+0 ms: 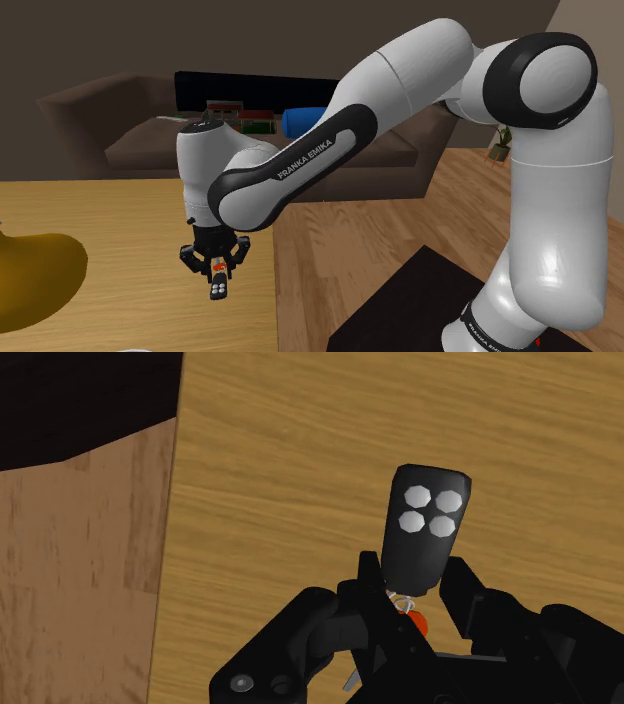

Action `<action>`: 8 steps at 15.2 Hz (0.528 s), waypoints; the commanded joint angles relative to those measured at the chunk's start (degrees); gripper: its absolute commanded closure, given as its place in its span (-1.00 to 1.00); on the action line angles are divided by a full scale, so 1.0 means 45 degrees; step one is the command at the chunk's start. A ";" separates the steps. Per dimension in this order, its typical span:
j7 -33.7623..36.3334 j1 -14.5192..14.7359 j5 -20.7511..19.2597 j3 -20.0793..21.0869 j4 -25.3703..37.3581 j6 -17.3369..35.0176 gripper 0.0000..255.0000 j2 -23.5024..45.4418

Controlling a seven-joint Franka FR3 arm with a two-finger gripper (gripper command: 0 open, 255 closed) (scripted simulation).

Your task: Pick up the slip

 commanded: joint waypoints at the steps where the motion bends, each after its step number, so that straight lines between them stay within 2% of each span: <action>1: 0.0001 0.0001 -0.0001 0.0000 0.0000 0.0002 1.00 0.0001; 5: 0.0007 0.0004 -0.0009 -0.0004 -0.0015 0.0024 1.00 0.0010; 8: -0.0113 -0.0090 0.0209 0.0117 0.0134 -0.0383 1.00 -0.0291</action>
